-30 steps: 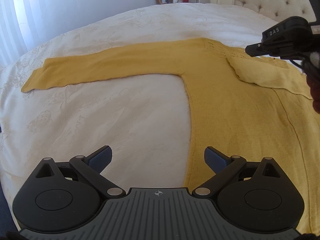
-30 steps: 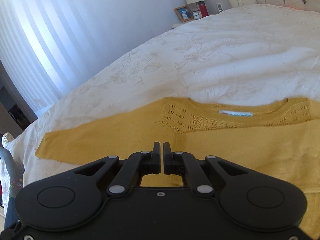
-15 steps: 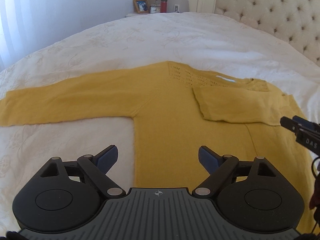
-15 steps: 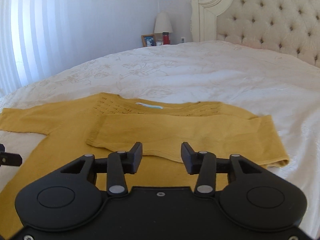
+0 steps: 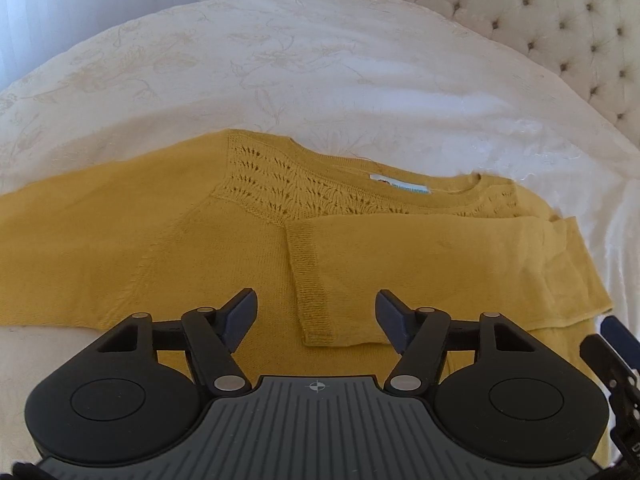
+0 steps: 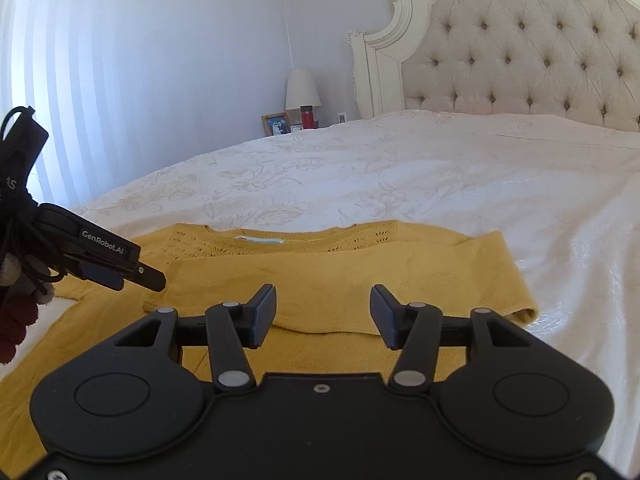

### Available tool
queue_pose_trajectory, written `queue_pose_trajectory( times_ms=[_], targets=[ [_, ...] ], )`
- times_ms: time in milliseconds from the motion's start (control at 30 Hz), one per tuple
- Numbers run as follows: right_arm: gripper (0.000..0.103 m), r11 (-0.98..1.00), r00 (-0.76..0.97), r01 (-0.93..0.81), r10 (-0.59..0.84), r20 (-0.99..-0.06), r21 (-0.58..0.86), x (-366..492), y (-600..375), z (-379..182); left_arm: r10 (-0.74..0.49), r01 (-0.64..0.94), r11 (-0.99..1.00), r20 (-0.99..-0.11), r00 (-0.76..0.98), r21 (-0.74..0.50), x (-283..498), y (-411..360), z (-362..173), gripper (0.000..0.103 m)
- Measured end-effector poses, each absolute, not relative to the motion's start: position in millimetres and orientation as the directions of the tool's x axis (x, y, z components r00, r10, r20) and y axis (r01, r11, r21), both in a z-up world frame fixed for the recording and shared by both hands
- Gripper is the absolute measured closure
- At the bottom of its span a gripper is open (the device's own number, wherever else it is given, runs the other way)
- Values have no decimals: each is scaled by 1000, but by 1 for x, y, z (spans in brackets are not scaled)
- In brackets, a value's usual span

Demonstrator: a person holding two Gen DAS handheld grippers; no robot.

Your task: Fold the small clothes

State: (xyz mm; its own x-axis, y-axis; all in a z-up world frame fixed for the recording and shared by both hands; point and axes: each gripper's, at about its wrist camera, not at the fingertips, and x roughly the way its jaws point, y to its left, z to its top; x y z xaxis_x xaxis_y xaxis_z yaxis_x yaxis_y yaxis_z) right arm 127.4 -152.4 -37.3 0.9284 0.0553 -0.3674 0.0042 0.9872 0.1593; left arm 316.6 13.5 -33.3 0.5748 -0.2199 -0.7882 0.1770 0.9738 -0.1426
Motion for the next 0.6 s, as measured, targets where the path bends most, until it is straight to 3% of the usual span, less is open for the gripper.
queue_pose_trajectory(
  times_ms=[267, 333, 400, 433, 500, 600],
  targets=[
    [44, 975, 940, 19, 58, -336, 223, 125, -163, -33, -196, 120, 980, -821, 536, -156, 341, 5, -47, 39],
    [44, 974, 941, 15, 62, -333, 225, 124, -163, -32, -196, 103, 981, -816, 544, -167, 344, 5, -47, 51],
    [44, 975, 941, 10, 66, -331, 223, 124, -161, -32, -184, 73, 982, -816, 548, -172, 345, 4, -47, 82],
    [44, 975, 941, 6, 69, -332, 221, 124, -161, -33, -179, 54, 982, -814, 553, -179, 346, 4, -46, 90],
    [44, 976, 939, 4, 71, -336, 218, 124, -160, -33, -200, 52, 977, -797, 570, -208, 345, 4, -41, 97],
    [44, 975, 936, 10, 70, -346, 224, 125, -162, -35, -150, 92, 989, -753, 641, -118, 335, -5, -23, 97]
  ],
)
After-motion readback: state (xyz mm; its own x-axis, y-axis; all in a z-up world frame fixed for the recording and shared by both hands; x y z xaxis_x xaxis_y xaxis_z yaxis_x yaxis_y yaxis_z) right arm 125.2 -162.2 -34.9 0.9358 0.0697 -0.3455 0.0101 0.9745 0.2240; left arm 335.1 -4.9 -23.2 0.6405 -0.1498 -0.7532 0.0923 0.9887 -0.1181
